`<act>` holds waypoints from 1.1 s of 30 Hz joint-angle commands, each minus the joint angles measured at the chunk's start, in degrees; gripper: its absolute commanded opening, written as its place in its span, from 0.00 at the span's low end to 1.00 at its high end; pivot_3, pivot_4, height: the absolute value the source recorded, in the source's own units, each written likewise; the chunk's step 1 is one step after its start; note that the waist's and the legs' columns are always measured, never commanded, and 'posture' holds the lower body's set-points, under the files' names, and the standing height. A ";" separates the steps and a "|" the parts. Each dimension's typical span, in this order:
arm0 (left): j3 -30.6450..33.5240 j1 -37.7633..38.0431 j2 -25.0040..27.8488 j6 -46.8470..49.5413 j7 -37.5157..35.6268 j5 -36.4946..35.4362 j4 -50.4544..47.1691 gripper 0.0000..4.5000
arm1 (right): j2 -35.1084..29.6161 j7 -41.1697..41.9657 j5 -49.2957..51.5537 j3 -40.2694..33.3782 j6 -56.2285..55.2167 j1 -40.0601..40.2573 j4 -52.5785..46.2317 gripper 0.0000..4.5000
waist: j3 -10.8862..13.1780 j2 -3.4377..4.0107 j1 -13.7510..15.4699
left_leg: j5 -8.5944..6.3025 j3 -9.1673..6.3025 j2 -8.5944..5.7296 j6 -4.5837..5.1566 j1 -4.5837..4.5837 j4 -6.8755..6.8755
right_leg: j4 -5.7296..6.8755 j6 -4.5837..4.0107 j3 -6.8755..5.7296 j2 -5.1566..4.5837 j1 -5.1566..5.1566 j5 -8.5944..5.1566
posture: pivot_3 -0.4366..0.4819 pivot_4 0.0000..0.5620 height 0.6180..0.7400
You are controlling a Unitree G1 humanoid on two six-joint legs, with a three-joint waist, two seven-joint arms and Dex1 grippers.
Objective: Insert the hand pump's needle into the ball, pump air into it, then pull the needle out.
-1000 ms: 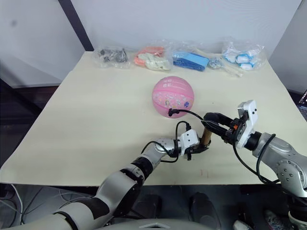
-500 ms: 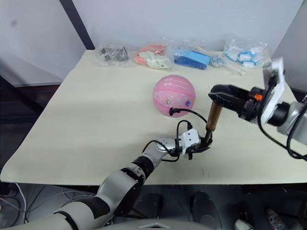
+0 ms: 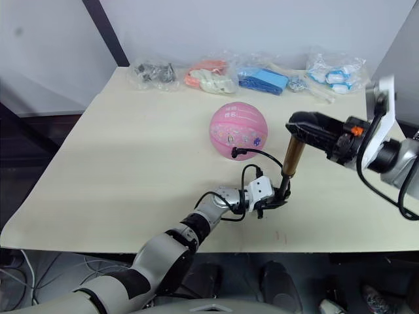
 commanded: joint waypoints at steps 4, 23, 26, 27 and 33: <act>-2.14 2.74 1.02 2.94 -1.18 3.05 4.11 0.25 | 4.34 4.63 -12.29 7.10 -3.78 6.31 0.88 0.44 | -0.05 -0.08 -0.01 | 0.00 -0.03 0.02 0.00 0.14 -0.01 | 0.00 0.14 -0.04 0.11 0.09 -0.09 | 0.48 0.27 1.00; -1.79 2.74 0.89 3.28 -0.87 2.85 4.05 0.25 | 12.53 12.70 -30.68 18.32 -7.89 11.31 4.56 0.44 | -1.00 -0.49 -0.13 | -0.01 -0.04 0.10 -0.02 0.30 -0.06 | 0.00 0.13 -0.01 0.24 0.13 -0.11 | 0.48 0.27 1.00; -1.75 2.70 0.86 3.31 -0.77 2.84 4.10 0.25 | 11.36 10.49 -24.23 11.85 -5.78 7.38 1.33 0.44 | -0.95 -0.43 -0.07 | -0.01 -0.04 0.10 -0.02 0.27 -0.06 | 0.00 0.14 0.00 0.23 0.12 -0.11 | 0.48 0.27 1.00; -1.73 2.69 0.87 3.31 -0.75 2.84 4.11 0.25 | 10.94 9.78 -22.31 10.16 -4.98 6.08 0.60 0.44 | -0.85 -0.33 -0.07 | -0.01 -0.05 0.09 -0.02 0.26 -0.06 | -0.01 0.14 0.00 0.23 0.12 -0.11 | 0.48 0.27 1.00; -1.76 2.72 0.92 3.25 -0.75 2.89 4.24 0.25 | 3.52 2.57 -5.03 -0.06 1.18 -6.44 -0.37 0.44 | -0.03 0.33 0.12 | 0.00 0.00 -0.02 0.00 0.06 -0.02 | -0.02 0.15 0.01 0.02 0.02 -0.09 | 0.48 0.27 1.00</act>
